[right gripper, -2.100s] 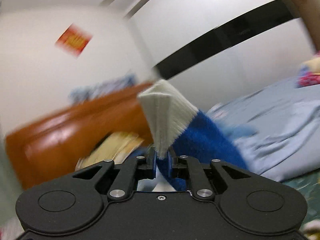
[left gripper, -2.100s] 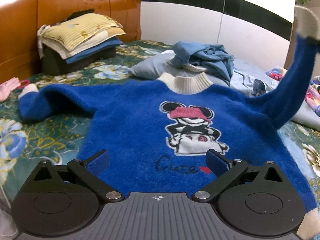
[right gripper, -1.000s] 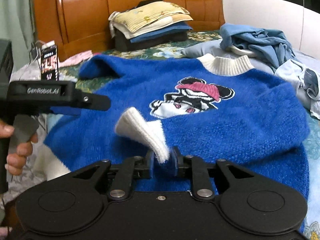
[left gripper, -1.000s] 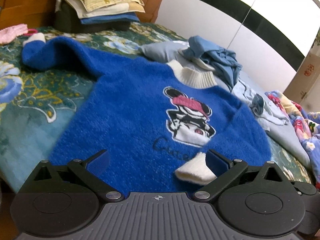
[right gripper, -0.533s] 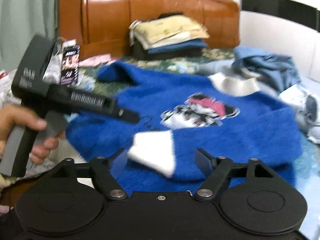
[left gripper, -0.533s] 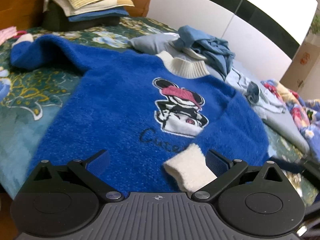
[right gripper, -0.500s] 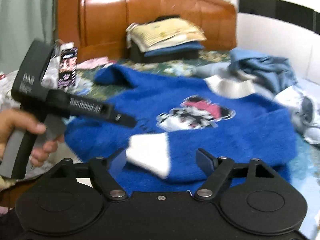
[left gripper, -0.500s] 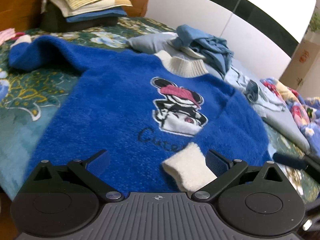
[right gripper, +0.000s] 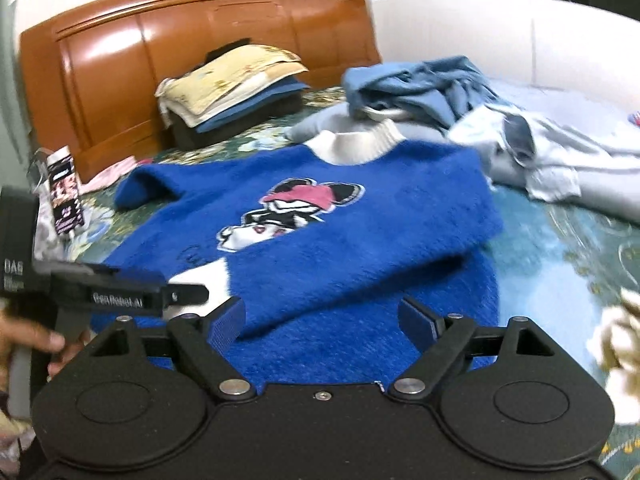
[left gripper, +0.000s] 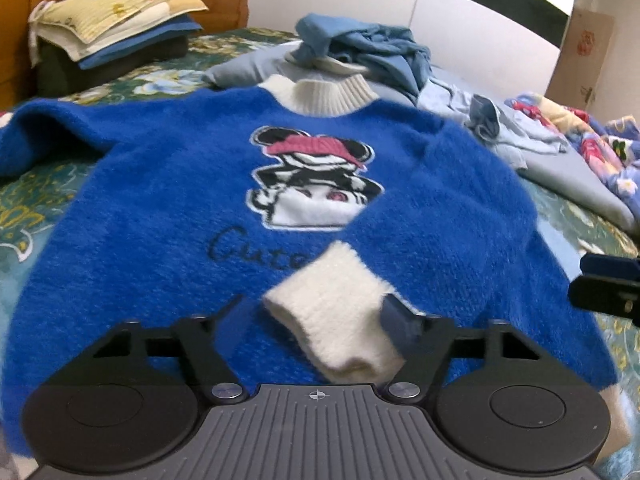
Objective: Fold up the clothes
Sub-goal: 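Grasp the white cuff with the left gripper and hold it on the sweater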
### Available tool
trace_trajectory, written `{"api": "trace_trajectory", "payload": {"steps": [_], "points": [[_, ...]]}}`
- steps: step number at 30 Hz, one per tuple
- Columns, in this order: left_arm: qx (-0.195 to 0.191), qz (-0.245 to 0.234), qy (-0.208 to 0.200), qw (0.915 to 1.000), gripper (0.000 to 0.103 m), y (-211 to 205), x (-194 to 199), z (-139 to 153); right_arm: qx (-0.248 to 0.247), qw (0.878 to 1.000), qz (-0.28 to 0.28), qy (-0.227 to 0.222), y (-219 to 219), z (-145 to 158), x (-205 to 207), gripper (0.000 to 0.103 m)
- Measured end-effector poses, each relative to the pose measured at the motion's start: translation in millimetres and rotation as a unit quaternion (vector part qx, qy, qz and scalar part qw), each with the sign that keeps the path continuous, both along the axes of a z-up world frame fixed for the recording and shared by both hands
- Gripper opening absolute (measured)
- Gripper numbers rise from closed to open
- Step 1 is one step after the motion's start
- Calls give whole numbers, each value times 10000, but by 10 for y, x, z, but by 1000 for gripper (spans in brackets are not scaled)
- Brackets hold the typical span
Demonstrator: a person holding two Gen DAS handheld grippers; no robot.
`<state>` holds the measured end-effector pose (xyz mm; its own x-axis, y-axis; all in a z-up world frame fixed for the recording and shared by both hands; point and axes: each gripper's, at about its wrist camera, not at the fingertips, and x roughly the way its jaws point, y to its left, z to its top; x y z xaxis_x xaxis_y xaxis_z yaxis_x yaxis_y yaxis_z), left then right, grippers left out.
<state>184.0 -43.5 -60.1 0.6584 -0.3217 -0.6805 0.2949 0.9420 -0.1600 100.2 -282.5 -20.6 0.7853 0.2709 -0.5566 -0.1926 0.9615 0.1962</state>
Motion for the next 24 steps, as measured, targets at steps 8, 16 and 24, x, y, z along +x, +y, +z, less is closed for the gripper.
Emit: {"api": "trace_trajectory", "payload": {"steps": [8,16,24], "points": [[-639,-205,-38,9977,10,81,-20,88,54,9997,-212,76,-103,-44,16,86],[-1253,-49,-420,9912,10,511,-39,557,-145,9973,-721,-2,-294,-71,105,87],[-1357,201,-243,9902,10,732,20,561,-846,9848,-1500,226,-573,-242,639,87]]}}
